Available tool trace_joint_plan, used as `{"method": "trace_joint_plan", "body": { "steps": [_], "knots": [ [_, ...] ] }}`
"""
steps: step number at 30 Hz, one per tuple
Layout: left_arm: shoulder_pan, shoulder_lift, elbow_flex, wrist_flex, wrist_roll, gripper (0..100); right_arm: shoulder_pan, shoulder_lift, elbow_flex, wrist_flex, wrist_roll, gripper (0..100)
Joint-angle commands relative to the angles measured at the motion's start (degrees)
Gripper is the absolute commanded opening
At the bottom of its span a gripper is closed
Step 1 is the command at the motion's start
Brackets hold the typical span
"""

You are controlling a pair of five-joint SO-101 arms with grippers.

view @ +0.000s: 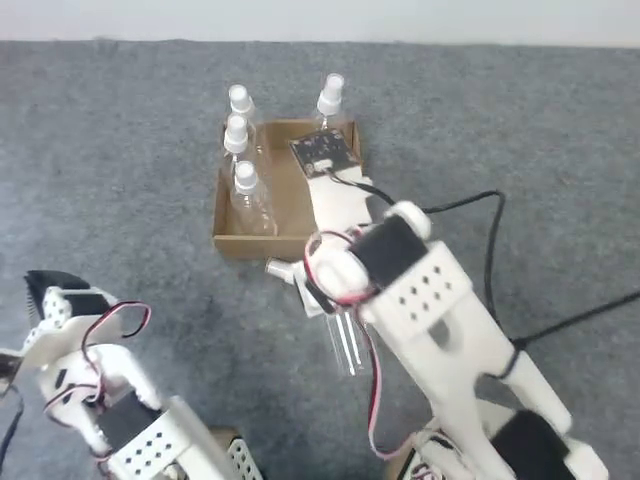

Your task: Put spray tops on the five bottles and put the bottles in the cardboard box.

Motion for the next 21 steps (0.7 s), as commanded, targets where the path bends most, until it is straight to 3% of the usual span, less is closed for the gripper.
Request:
{"method": "trace_joint_plan", "body": {
  "steps": [1,14,21],
  "knots": [
    [1.3,-1.0,-0.6,1.5,-0.4,1,0.7,-7.0,4.1,-4.4,-0.4,8.2],
    [1.6,-1.0,-0.6,1.6,-0.4,1,0.7,-28.8,30.4,-28.3,0.0,8.4],
    [1.6,-1.0,-0.6,1.8,-0.4,1,0.7,-39.5,40.1,-34.3,11.3,8.4]
  ]
}}
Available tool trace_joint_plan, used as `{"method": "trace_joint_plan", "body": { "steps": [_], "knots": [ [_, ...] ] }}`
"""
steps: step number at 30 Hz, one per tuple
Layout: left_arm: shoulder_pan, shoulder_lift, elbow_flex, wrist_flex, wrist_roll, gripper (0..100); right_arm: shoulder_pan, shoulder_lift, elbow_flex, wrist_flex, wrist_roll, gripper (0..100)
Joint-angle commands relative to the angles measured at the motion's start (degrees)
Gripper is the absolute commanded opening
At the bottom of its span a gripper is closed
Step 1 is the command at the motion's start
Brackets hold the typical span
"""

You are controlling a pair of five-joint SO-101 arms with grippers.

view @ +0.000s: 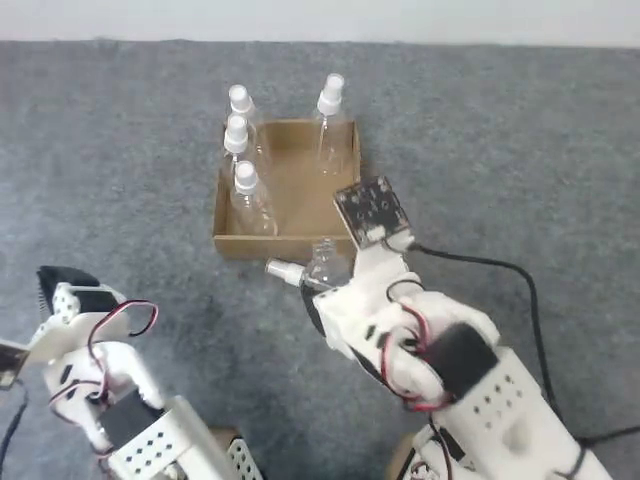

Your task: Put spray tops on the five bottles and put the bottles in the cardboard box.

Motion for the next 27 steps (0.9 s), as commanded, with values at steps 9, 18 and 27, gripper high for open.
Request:
{"method": "trace_joint_plan", "body": {
  "steps": [9,18,27],
  "knots": [
    [0.5,-1.0,-0.6,1.0,-1.1,1,1.7,-12.0,8.3,-10.4,5.5,8.0],
    [12.3,-1.0,-17.6,34.1,-6.0,1,15.5,-12.4,14.5,-24.7,5.5,8.0],
    [19.3,-0.8,-20.4,37.5,-9.1,1,19.5,-12.4,18.3,-29.7,5.5,8.0]
  ]
}}
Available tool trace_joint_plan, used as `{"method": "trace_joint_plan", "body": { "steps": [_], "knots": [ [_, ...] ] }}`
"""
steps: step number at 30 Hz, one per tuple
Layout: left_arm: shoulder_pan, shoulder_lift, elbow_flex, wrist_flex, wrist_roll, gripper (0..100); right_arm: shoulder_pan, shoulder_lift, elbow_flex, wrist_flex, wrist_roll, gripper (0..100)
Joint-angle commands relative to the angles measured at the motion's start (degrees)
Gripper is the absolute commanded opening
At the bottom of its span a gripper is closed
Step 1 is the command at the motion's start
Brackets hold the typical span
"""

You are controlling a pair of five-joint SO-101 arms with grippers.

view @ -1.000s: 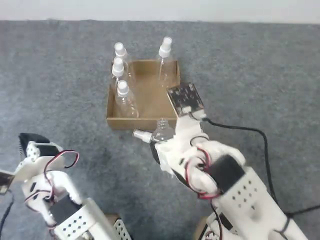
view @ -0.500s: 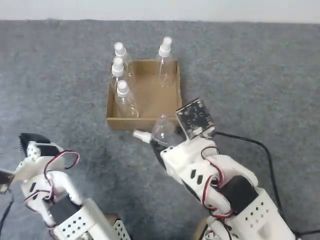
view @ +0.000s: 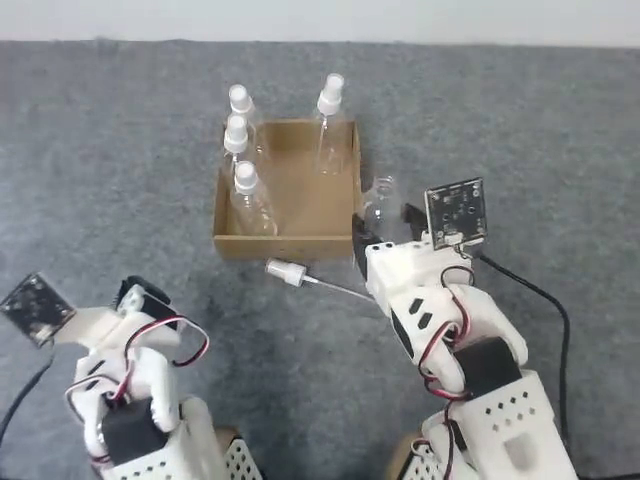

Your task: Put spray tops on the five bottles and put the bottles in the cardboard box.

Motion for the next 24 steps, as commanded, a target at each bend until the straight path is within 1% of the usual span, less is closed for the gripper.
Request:
{"method": "trace_joint_plan", "body": {
  "steps": [1,3,7,12,20,24],
  "knots": [
    [1.4,-0.7,-4.0,0.2,-1.0,1,0.7,-1.6,-0.1,-2.0,0.9,8.0],
    [2.5,-0.6,-5.9,1.4,-1.1,1,0.7,-1.7,0.2,-2.0,0.9,8.0],
    [5.3,-0.5,-9.3,3.7,-3.9,1,0.7,-1.6,0.2,-1.9,0.9,8.0],
    [8.3,-0.5,-9.5,3.7,-4.1,1,0.8,-1.5,0.2,-1.9,1.0,8.0],
    [16.6,-0.5,-9.5,3.6,-4.2,1,1.4,-1.5,0.2,-1.9,1.0,8.0],
    [18.0,-0.5,-9.5,3.4,-4.2,1,3.1,-1.6,0.2,-2.0,1.0,8.0]
  ]
}}
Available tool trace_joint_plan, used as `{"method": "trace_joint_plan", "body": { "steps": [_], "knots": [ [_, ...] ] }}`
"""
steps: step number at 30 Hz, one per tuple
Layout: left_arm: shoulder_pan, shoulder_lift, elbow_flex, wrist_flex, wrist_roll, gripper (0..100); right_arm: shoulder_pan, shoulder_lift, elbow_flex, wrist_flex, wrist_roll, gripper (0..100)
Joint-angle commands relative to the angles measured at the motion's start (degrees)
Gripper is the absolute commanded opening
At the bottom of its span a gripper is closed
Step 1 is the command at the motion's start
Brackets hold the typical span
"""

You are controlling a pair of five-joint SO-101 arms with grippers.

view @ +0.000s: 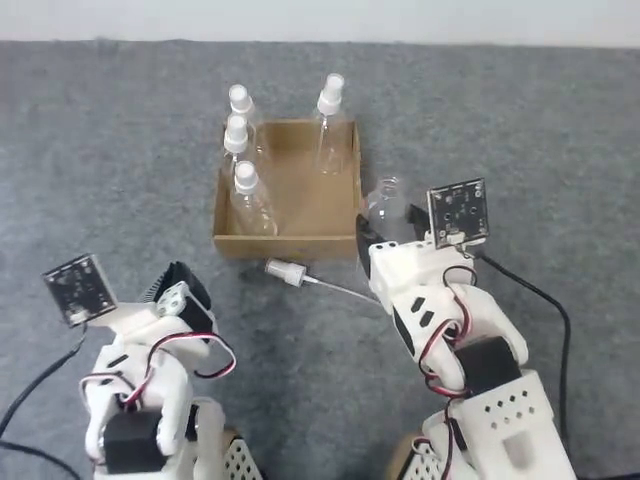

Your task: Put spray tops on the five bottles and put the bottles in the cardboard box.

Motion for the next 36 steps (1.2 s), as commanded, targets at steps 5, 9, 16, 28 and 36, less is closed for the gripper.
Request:
{"method": "trace_joint_plan", "body": {
  "steps": [5,9,16,28,36],
  "knots": [
    [2.7,-0.4,-3.3,0.0,-0.7,1,1.5,-1.6,-0.5,-1.5,0.8,8.0],
    [4.2,-0.4,-3.8,0.0,-0.7,1,1.5,-1.5,-0.5,-1.5,0.8,8.0],
    [4.1,-0.4,-8.4,0.4,-2.1,1,1.6,-1.3,-0.4,-2.2,0.8,8.0],
    [4.2,-0.4,-8.9,-0.1,-2.2,1,1.6,-1.2,-0.4,-2.2,0.8,8.0],
    [4.2,9.3,-16.9,0.6,-2.3,1,1.6,-1.2,-0.4,-2.2,0.8,8.0]
  ]
}}
